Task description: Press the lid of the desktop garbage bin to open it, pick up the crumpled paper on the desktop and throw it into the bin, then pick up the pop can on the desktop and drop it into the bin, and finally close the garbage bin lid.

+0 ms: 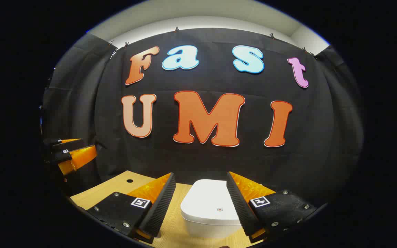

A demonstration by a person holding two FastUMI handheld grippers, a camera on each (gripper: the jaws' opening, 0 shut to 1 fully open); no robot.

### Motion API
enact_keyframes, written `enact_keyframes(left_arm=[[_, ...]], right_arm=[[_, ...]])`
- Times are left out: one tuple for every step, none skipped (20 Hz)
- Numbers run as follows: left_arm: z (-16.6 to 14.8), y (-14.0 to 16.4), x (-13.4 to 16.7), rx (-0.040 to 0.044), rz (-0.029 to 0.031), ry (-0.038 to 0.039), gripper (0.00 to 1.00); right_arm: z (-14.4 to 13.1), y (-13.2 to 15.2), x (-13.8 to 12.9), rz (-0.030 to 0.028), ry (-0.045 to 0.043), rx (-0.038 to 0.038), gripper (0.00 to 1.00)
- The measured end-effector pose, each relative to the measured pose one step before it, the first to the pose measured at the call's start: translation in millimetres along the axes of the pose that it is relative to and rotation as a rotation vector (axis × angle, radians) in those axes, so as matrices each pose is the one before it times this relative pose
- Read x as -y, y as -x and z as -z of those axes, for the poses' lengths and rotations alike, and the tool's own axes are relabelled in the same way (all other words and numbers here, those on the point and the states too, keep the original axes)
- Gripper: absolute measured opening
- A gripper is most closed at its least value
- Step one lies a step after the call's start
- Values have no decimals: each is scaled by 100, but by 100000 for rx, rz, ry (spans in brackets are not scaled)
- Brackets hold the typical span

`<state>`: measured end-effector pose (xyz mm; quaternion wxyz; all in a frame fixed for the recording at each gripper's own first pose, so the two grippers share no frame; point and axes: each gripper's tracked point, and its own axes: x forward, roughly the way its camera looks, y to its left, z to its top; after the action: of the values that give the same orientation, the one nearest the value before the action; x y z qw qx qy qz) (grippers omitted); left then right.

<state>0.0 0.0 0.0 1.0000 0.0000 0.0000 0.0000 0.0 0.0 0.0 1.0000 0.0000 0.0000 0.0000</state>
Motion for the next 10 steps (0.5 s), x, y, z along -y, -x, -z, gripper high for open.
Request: enact_keyframes(left_arm=[[-67, -27, 8, 222, -73, -108, 97], [-53, -111, 8, 466, -286, -53, 99], [-148, -163, 127, 204, 166, 2, 97], [-129, -64, 36, 360, -77, -270, 99], [32, 64, 72, 58, 70, -119, 99], [19, -49, -62, -53, -33, -122, 99], [4, 39, -30, 60, -268, -58, 99], [70, -18, -35, -115, -167, -92, 99], [52, 11, -174, -124, -513, -197, 97], [57, -42, -182, -288, -573, -304, 99]], right_arm=[[-121, -154, -6, -83, -83, 18, 90], [-105, -70, -16, -63, -59, 210, 90], [-172, -82, -26, -179, 24, 221, 90], [-180, -197, 1, -122, 155, 211, 90], [-9, -119, 108, 79, 167, -35, 90], [-16, -145, 73, 267, -84, -175, 90], [-24, -177, -18, 19, -332, -311, 90], [56, -80, 23, -19, -497, -57, 90], [18, -102, -46, -164, -437, -193, 90], [196, -130, 10, -10, -244, -318, 90]])
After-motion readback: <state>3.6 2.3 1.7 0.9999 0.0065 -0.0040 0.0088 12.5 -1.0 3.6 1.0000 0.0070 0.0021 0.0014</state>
